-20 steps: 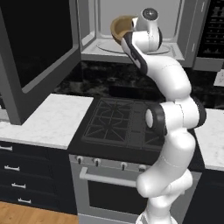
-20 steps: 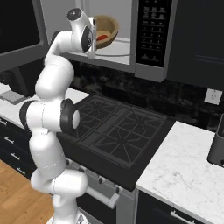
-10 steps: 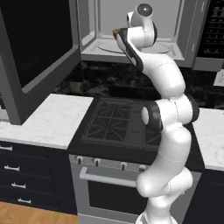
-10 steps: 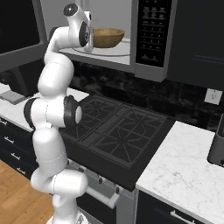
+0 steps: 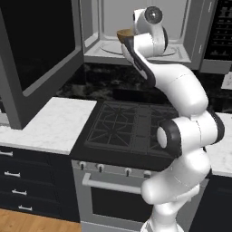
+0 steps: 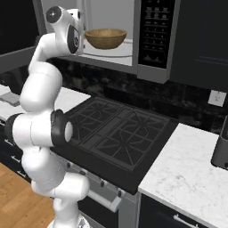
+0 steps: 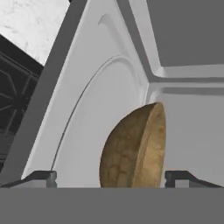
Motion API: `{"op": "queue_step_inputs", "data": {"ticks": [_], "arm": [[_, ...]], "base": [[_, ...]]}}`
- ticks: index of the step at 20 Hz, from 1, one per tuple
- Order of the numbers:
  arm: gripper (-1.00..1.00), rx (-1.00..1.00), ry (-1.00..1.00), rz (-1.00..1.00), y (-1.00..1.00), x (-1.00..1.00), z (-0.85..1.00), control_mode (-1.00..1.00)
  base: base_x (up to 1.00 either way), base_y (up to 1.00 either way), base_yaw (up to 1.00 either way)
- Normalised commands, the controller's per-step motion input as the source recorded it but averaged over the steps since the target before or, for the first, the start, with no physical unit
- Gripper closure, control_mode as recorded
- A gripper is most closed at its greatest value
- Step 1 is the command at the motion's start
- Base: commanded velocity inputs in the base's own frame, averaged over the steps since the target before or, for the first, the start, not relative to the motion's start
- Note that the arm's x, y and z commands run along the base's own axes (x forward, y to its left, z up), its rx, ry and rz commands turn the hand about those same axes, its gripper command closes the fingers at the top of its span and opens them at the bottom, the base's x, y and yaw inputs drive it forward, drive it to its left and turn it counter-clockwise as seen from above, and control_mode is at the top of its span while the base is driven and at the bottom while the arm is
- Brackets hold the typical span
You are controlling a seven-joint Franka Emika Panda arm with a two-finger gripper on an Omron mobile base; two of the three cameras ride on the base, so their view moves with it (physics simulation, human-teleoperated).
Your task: Pick the bell pepper from the sink and place it in the bowl. Then pick the bowl and place it in the microwave. Then close the microwave door and press the start button.
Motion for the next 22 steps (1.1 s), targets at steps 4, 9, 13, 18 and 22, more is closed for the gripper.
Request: {"op": "queue_step_inputs", "data": {"ticks": [4,9,13,18,22], "arm": [[-1.0,0.0,-0.38,0.0,0.15,-1.0,-0.06,-1.0],[-1.0,0.0,-0.23,0.0,0.09,-1.0,0.14,-1.0],[-1.0,0.0,-0.08,0.0,0.17,-1.0,0.06,-1.0],[-1.0,0.03,-0.01,0.0,0.24,-1.0,0.04,-1.0],[-1.0,0.08,0.0,0.0,0.33,-1.0,0.07,-1.0]], "base": [[0.0,0.0,0.0],[0.0,0.0,0.0],[0.0,0.0,0.0],[0.0,0.0,0.0],[0.0,0.0,0.0]]}}
